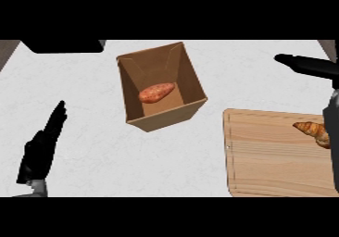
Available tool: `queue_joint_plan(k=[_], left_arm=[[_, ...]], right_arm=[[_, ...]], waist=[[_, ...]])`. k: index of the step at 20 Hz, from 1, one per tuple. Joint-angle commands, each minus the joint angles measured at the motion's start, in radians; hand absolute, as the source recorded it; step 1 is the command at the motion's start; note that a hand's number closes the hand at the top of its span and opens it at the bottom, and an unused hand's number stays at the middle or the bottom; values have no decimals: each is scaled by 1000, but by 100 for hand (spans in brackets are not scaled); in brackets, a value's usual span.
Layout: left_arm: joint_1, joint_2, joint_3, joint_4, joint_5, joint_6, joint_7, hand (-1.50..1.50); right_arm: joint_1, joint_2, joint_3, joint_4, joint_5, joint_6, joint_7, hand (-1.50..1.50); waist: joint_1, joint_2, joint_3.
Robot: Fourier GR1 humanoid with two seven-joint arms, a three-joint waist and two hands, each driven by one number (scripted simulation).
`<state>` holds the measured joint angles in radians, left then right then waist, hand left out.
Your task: Pick the sweet potato from the cutting board and place it in the cardboard box
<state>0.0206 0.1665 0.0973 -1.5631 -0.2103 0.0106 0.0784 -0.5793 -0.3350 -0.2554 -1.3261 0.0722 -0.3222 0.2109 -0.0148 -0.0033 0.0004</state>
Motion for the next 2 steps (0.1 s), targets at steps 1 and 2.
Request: queue_joint_plan(k=[1,2], left_arm=[[-31,-7,-4,-19,-4,6,47,0],[9,11,30,59,27,-22,-73,0]], right_arm=[[109,-141,-121,-61,-143,180,-41,-150],[160,-113,-93,-114,-130,175,-6,-150]], waist=[[-1,1,0],[4,1,-1]])
